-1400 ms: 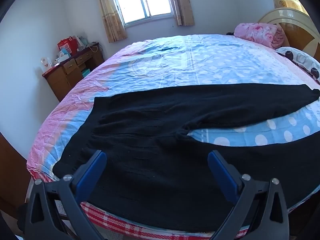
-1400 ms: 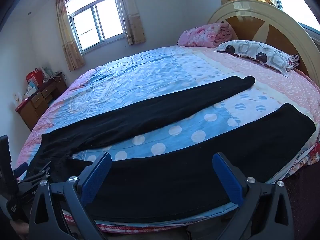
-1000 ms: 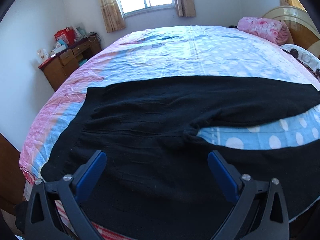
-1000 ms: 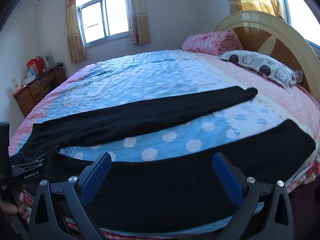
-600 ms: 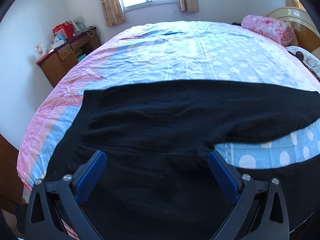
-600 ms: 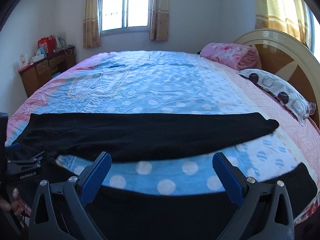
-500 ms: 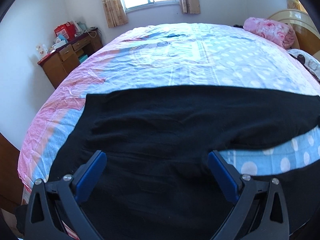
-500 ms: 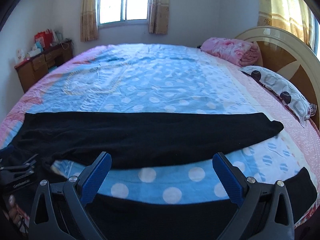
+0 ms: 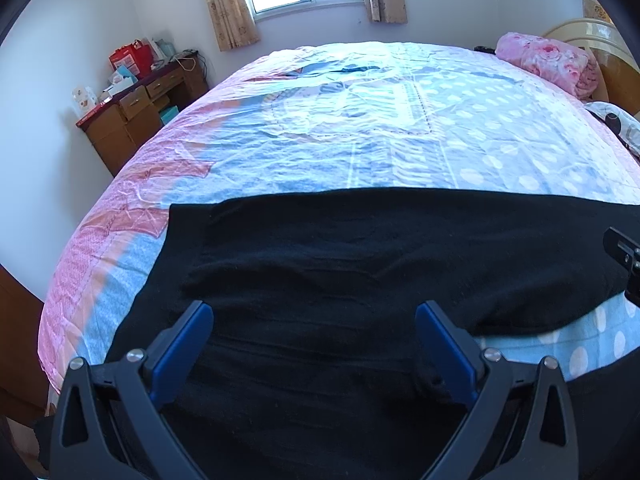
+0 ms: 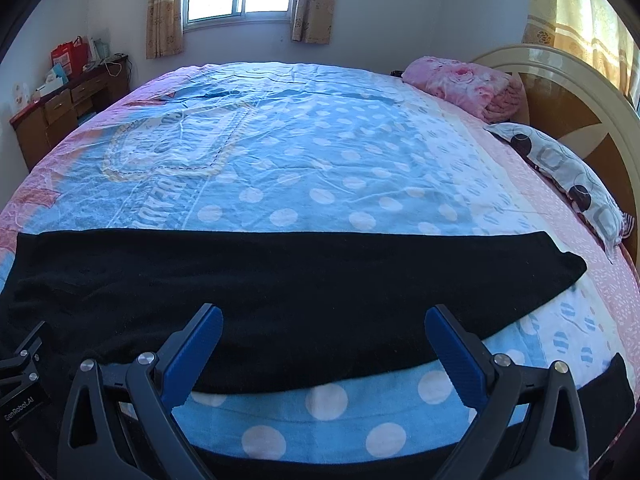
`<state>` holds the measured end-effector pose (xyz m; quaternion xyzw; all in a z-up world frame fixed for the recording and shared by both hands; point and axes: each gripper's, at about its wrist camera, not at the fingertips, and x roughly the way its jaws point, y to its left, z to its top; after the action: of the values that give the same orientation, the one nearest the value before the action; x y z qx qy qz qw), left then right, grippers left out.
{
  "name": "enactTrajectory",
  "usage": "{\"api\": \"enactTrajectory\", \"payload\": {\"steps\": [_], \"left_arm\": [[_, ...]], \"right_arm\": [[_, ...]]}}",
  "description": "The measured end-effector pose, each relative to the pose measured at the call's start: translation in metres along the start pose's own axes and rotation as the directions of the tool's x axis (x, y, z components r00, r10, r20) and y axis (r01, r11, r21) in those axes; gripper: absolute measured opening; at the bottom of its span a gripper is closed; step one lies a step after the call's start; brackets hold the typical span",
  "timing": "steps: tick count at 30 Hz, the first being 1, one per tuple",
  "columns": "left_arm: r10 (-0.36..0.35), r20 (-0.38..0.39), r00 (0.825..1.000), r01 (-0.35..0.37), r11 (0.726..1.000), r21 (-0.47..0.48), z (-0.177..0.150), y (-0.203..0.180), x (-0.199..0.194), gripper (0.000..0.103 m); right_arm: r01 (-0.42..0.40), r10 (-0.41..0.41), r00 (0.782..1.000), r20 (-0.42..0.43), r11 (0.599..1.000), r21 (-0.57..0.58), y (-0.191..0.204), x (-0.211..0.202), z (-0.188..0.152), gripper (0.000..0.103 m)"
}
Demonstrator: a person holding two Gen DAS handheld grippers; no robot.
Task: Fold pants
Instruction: 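Move both grippers over the black pants toward the waistband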
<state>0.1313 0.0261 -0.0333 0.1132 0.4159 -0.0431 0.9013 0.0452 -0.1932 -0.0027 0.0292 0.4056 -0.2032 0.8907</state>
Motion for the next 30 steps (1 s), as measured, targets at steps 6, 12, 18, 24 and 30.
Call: {"api": "enactTrajectory", "payload": {"steps": [6,12,18,24,30], "left_arm": [[0.023,-0.021,1.0,-0.023,1.0,-0.013,0.011,0.017,0.013,0.103],[0.045,-0.14,0.989,-0.055,0.997,-0.062,0.007,0.043,0.042,0.103],[0.085,-0.177,0.981,-0.098,0.993,-0.066,0.008,0.053,0.057,0.103],[0.11,-0.2,0.974,-0.123,0.991,-0.058,0.007,0.054,0.07,0.103],[0.125,-0.207,0.97,-0.138,0.989,-0.052,0.006,0.053,0.079,0.103]], "right_arm": [[-0.089,0.089,0.996,0.004,0.994,-0.06,0.009,0.009,0.016,0.102],[-0.311,0.322,0.947,0.003,0.915,-0.257,0.044,0.02,0.034,0.076],[-0.476,0.465,0.876,-0.126,0.797,-0.37,0.103,0.051,0.056,0.069],[-0.569,0.537,0.821,-0.195,0.734,-0.372,0.137,0.082,0.078,0.069],[-0.555,0.492,0.832,-0.258,0.713,-0.429,0.167,0.109,0.073,0.069]]}}
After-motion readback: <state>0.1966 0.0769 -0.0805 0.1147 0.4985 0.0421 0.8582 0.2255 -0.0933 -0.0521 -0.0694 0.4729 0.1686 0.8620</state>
